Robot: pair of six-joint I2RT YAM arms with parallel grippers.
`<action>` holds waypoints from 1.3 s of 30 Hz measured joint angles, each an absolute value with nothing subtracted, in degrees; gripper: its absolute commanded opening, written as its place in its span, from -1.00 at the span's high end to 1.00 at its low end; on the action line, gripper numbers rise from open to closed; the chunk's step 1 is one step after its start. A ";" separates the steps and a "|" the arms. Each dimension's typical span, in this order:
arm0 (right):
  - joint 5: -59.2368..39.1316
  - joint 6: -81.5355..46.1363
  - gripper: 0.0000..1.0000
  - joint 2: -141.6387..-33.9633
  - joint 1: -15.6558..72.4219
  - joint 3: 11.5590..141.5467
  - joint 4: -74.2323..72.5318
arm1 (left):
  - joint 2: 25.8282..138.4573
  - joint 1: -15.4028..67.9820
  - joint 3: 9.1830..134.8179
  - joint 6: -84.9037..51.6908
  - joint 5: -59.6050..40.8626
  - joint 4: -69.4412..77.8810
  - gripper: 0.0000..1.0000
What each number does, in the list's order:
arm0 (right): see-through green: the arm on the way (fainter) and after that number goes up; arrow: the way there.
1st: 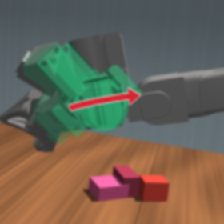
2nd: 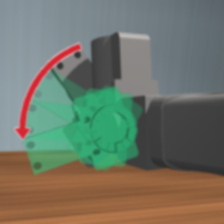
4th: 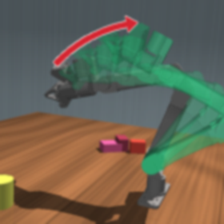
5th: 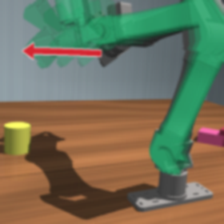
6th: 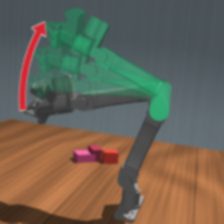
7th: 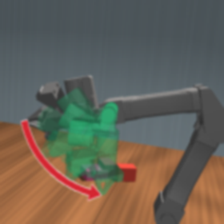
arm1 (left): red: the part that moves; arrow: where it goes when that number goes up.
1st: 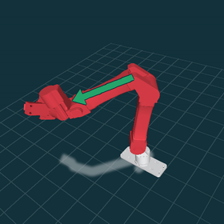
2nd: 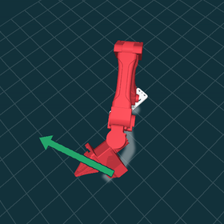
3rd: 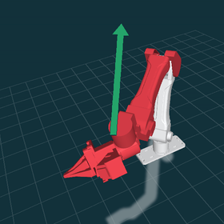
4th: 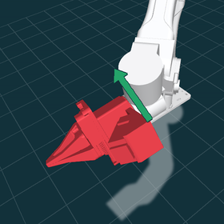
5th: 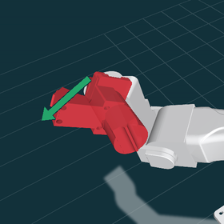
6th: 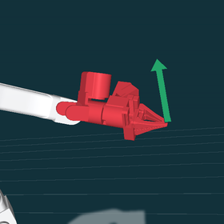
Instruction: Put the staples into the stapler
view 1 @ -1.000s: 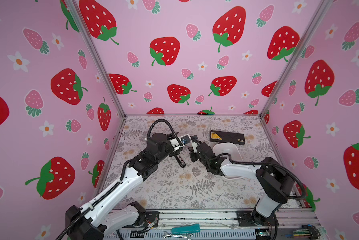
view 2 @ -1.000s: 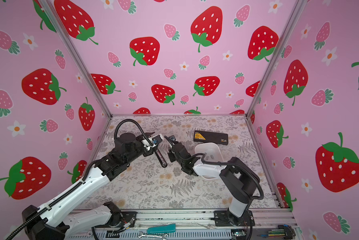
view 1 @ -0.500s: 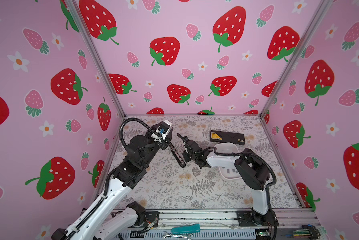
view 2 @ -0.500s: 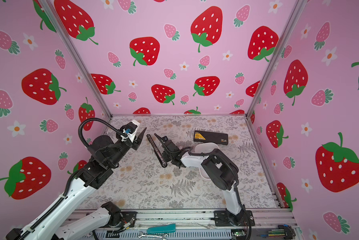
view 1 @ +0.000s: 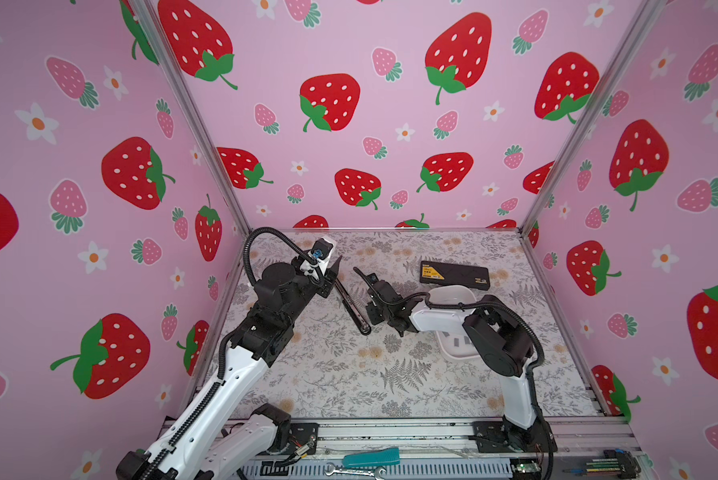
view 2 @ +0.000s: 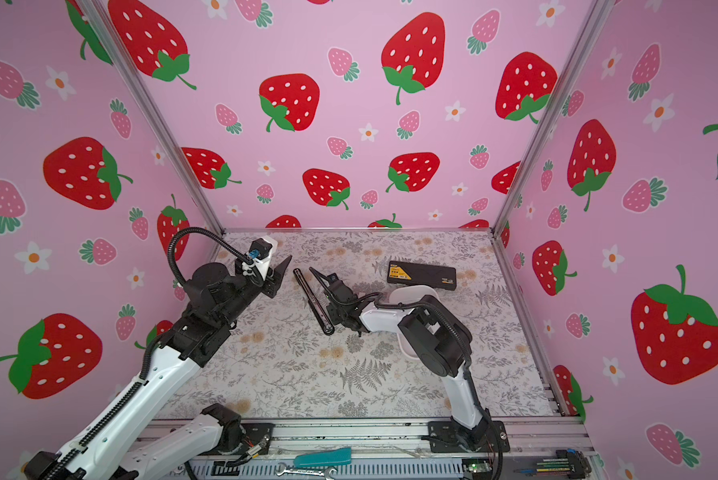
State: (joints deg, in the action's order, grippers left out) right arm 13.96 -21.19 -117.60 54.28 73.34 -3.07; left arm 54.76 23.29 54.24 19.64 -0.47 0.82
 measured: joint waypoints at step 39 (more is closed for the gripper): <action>12.80 -23.07 0.15 -111.61 53.98 65.78 -5.23 | 55.81 23.22 54.37 21.28 -1.98 -1.19 -0.01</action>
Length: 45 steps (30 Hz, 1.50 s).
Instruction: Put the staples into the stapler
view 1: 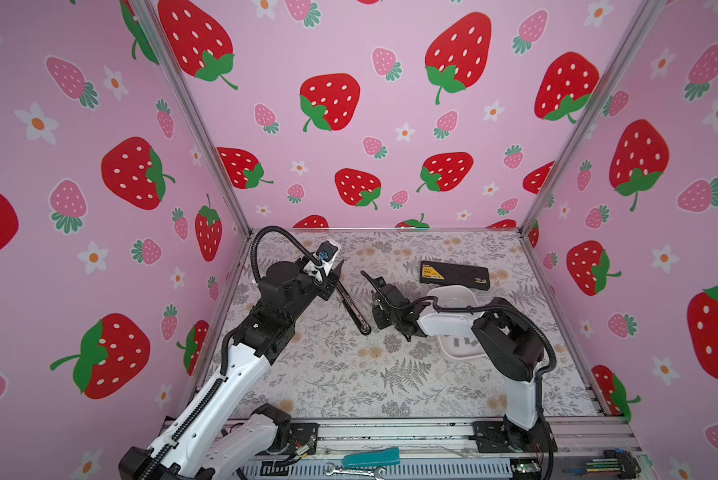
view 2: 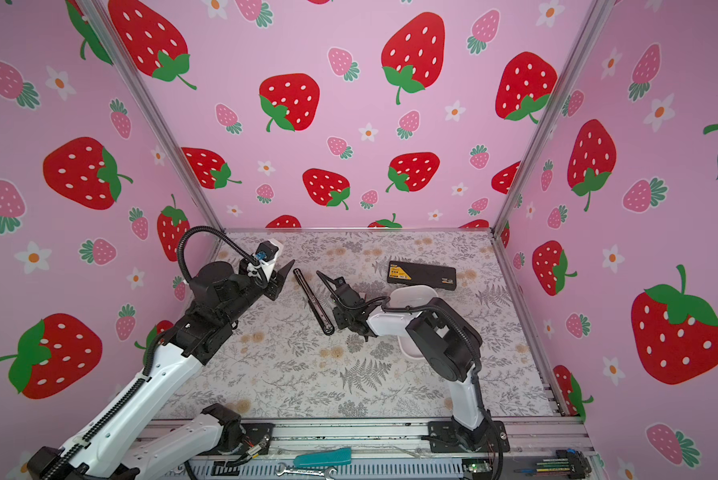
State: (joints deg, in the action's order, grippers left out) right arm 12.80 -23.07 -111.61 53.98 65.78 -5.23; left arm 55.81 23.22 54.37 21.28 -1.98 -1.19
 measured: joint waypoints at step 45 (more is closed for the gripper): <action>20.56 -22.37 0.54 -111.70 49.21 60.80 -12.99 | 58.52 23.14 55.44 30.00 -12.78 -3.99 0.01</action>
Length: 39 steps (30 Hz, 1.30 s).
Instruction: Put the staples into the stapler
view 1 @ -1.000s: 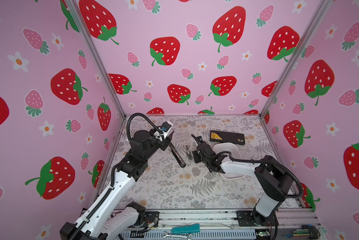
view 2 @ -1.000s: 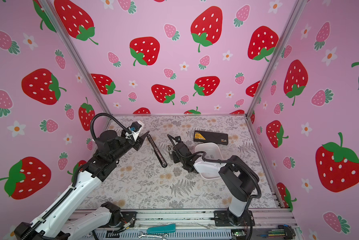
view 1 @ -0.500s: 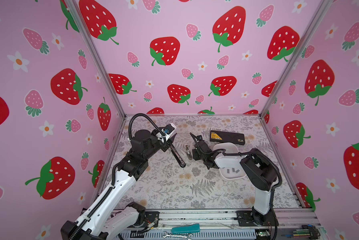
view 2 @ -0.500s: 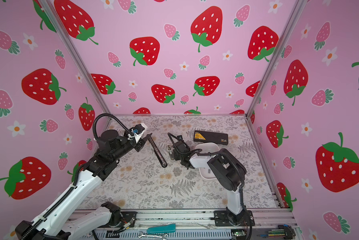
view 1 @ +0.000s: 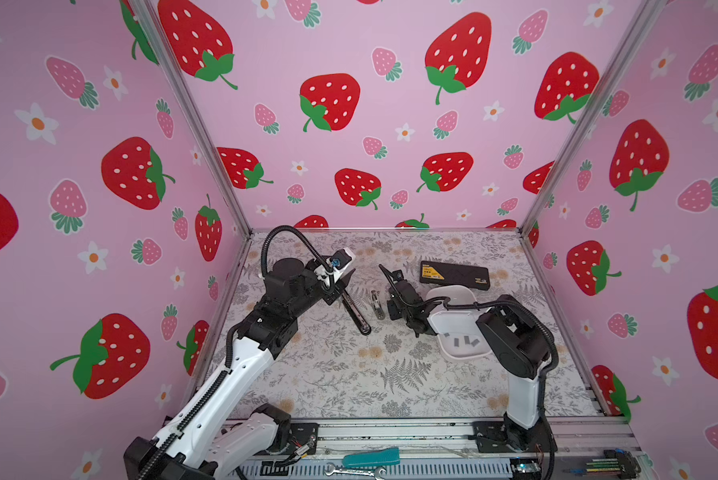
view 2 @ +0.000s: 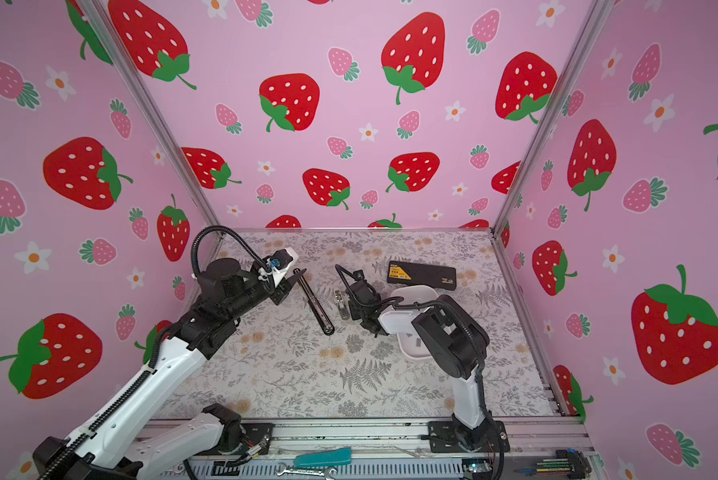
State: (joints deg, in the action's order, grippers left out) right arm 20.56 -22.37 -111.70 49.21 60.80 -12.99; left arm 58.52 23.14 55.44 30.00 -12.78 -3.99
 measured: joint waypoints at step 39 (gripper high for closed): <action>10.13 -6.44 -0.17 -81.14 48.99 36.23 -20.80 | 72.25 25.10 62.57 62.26 -38.00 -26.00 -0.11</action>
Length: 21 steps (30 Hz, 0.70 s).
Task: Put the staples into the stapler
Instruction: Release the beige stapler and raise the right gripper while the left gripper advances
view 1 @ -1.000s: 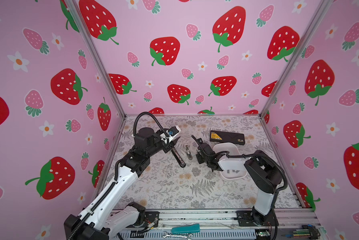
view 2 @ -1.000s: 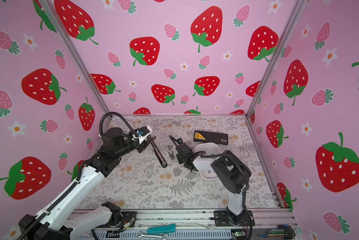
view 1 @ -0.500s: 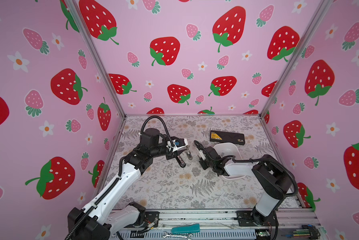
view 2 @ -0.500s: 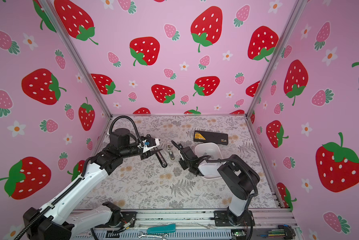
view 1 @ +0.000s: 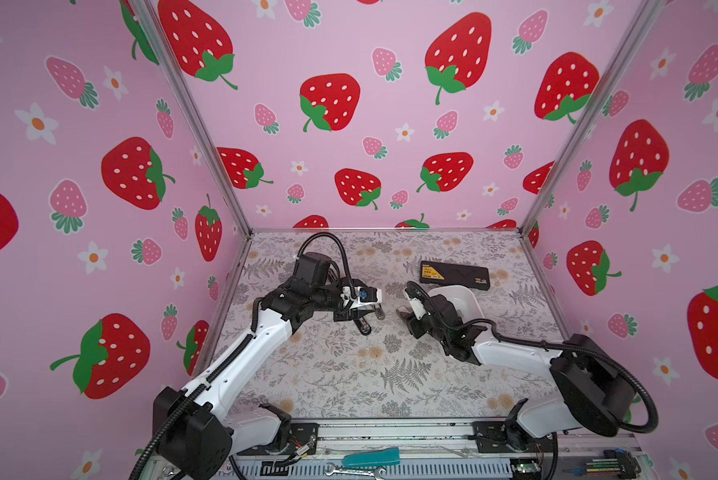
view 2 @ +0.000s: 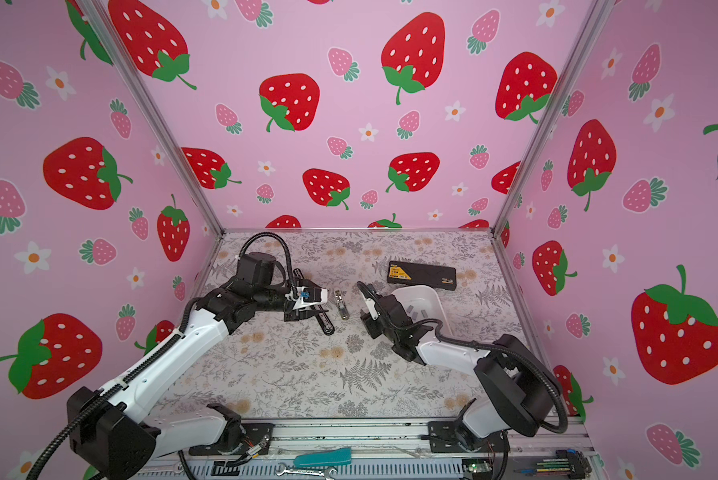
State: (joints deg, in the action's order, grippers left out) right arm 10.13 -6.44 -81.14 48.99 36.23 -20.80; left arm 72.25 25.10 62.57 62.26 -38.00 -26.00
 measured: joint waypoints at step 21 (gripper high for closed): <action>17.74 -16.40 -0.33 -54.13 35.81 21.89 -22.50 | 100.22 39.81 85.32 78.35 -26.61 -41.23 -0.14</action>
State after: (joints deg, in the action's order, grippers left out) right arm 17.74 -16.40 -54.13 35.81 21.89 -22.50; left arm 100.22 39.81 85.32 78.35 -26.61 -41.23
